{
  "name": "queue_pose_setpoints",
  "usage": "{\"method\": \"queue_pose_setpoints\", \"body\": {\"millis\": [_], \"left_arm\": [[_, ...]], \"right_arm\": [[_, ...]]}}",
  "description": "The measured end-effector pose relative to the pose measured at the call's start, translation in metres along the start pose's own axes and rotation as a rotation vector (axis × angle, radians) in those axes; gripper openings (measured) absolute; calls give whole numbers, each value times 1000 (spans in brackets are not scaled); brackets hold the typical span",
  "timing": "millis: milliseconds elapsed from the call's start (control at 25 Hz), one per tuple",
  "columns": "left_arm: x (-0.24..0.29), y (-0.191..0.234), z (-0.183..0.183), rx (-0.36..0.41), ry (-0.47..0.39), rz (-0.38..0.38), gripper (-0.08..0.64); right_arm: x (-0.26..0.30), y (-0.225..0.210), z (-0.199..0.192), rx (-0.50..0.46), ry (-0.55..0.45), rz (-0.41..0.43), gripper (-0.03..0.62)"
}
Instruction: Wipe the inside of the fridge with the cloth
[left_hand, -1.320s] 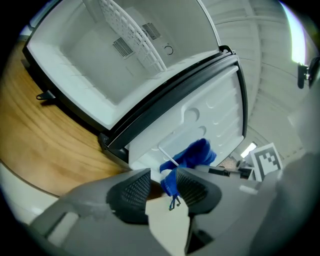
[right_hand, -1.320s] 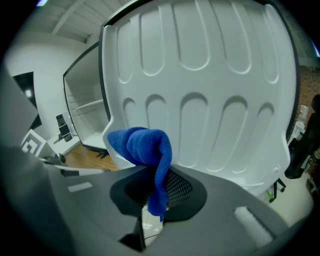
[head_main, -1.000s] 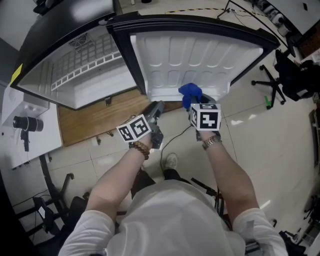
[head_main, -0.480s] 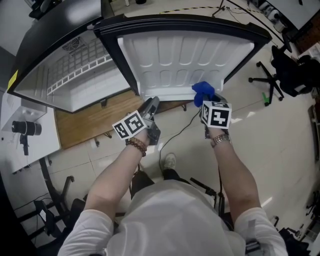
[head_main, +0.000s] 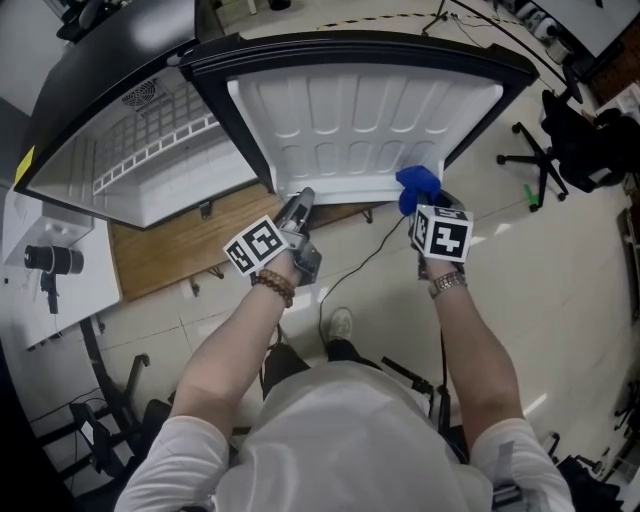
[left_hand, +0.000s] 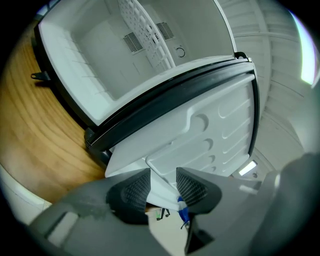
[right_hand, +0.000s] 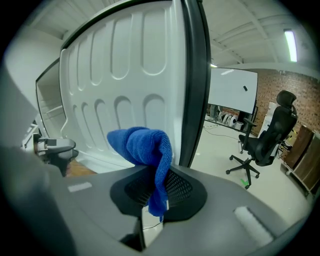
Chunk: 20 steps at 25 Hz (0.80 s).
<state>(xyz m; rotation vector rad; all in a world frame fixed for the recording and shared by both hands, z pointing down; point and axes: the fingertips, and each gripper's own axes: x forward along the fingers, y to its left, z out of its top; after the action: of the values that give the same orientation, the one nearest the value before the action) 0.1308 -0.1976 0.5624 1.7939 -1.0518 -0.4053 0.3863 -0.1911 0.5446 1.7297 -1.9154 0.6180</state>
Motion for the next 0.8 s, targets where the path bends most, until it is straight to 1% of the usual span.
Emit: {"method": "queue_pose_setpoints", "body": {"millis": [240,320,560,680,800], "left_arm": [[-1,3,6,-31,-35,-2,153],[-3,3,6,-36,-45,-10,139],[-11,0,4,-32,-56,-39,124],[-17,-4,2,-17,-51,-55,116],[-24,-10,2,-3,-46,-79,111]], "right_arm": [[-11,4,0,3,-21,21,38],[-16,8,-1,4,-29,33,38],[-33,21,1,2,-58,66,38],[-45,38,3,-15,-79,101,38],[-59,65,1,-44,-98,156,38]]}}
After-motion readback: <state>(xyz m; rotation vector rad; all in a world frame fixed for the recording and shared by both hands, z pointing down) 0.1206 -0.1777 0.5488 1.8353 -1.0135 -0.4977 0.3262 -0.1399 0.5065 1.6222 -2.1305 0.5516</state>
